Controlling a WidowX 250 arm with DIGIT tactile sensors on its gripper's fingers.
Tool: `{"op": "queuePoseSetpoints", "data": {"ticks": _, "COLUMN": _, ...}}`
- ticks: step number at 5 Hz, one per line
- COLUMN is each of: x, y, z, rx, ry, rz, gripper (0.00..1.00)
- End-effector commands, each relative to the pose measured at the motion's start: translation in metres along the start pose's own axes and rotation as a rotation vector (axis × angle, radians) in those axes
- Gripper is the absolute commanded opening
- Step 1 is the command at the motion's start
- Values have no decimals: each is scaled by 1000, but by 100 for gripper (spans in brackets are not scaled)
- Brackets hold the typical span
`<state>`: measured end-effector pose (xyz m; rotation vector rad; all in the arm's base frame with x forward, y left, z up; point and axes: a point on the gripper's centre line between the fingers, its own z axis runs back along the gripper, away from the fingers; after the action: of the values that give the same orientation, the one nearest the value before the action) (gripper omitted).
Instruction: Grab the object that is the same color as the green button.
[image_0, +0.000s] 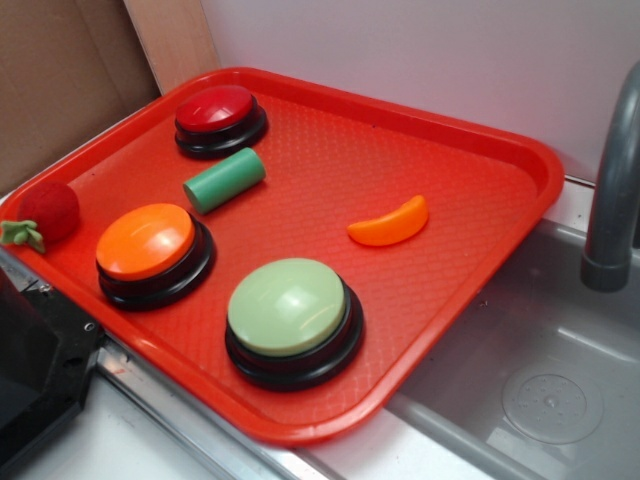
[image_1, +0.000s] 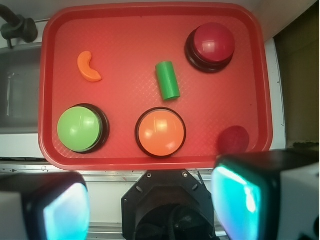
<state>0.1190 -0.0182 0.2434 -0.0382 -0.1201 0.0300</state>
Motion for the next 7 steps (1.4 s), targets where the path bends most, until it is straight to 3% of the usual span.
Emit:
{"op": "queuePoseSetpoints", "data": {"ticks": 1, "x": 0, "y": 0, "z": 0, "rx": 0, "ry": 0, "rz": 0, "gripper": 100}}
{"op": "queuePoseSetpoints", "data": {"ticks": 2, "x": 22, "y": 15, "z": -27, "rx": 48, "ry": -21, "rz": 59, "gripper": 100}}
{"op": "queuePoseSetpoints", "data": {"ticks": 3, "x": 39, "y": 27, "z": -62, "rx": 43, "ry": -20, "rz": 85, "gripper": 100}}
{"op": "queuePoseSetpoints", "data": {"ticks": 4, "x": 60, "y": 35, "z": -104, "rx": 90, "ry": -9, "rz": 108, "gripper": 100}}
{"op": "queuePoseSetpoints", "data": {"ticks": 5, "x": 77, "y": 38, "z": -150, "rx": 101, "ry": 15, "rz": 60, "gripper": 100}}
{"op": "queuePoseSetpoints", "data": {"ticks": 6, "x": 83, "y": 40, "z": -179, "rx": 114, "ry": -3, "rz": 57, "gripper": 100}}
{"op": "queuePoseSetpoints", "data": {"ticks": 7, "x": 87, "y": 43, "z": -212, "rx": 174, "ry": 29, "rz": -23, "gripper": 100}}
